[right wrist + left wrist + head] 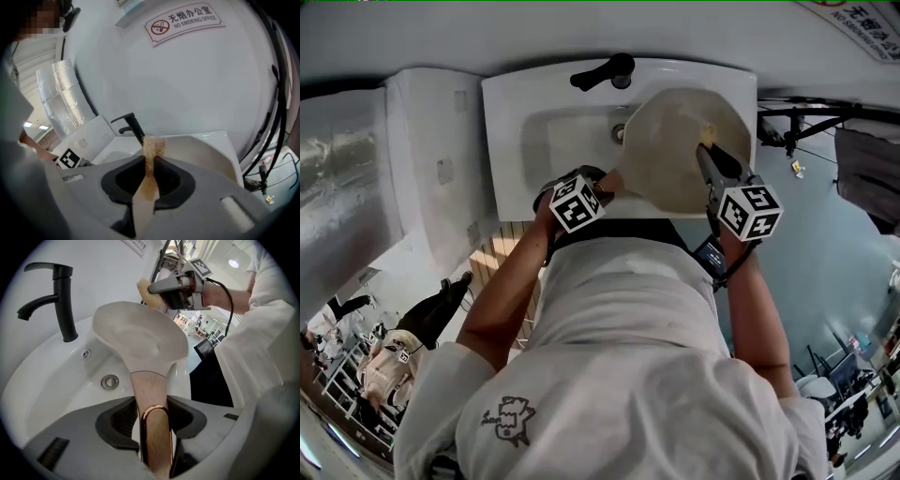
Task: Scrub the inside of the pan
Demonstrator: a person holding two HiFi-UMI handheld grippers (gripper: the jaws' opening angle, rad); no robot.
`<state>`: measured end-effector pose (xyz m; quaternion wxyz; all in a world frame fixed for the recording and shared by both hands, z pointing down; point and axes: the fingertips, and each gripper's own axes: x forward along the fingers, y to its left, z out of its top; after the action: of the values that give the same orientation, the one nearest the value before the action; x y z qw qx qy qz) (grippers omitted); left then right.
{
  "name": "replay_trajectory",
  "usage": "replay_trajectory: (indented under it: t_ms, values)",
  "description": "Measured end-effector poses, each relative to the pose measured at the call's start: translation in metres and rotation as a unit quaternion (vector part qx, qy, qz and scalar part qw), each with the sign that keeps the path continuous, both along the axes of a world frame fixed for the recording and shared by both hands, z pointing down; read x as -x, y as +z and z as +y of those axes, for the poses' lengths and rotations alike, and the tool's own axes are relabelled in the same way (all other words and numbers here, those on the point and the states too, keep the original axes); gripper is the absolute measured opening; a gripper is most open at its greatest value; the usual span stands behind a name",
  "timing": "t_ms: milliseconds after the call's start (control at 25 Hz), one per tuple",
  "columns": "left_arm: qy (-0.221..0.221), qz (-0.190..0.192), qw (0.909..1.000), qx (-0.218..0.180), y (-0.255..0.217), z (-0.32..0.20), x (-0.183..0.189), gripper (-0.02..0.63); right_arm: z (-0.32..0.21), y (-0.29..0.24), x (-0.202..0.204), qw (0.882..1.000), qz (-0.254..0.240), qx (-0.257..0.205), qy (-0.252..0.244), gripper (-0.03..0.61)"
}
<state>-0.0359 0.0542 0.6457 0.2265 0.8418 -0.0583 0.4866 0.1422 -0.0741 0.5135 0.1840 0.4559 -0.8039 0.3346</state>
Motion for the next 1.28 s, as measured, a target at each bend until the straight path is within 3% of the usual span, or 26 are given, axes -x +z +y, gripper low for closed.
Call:
replay_trajectory:
  t_ms: [320,600,800,1040,1280]
  values:
    - [0.014,-0.01,0.9997,0.018,-0.004,0.0,0.002,0.178,-0.04,0.054,-0.016,0.998,0.048,0.024,0.019,0.058]
    - [0.019,-0.02,0.9992,0.029,-0.003,0.0,0.002,0.178,-0.07,0.075,-0.042,0.993,0.098,0.01,0.072,0.061]
    - [0.015,-0.021,0.9992,0.031,-0.004,-0.001,0.003,0.178,-0.081,0.08,-0.042,0.99,0.115,-0.009,0.079,0.063]
    - [0.019,-0.016,0.9992,0.031,-0.005,-0.002,0.003,0.178,-0.09,0.083,-0.023,0.993,0.112,-0.011,0.042,0.06]
    - [0.03,-0.017,0.9987,0.038,-0.006,-0.003,0.004,0.178,-0.093,0.084,0.023,0.993,0.1,-0.02,-0.056,0.06]
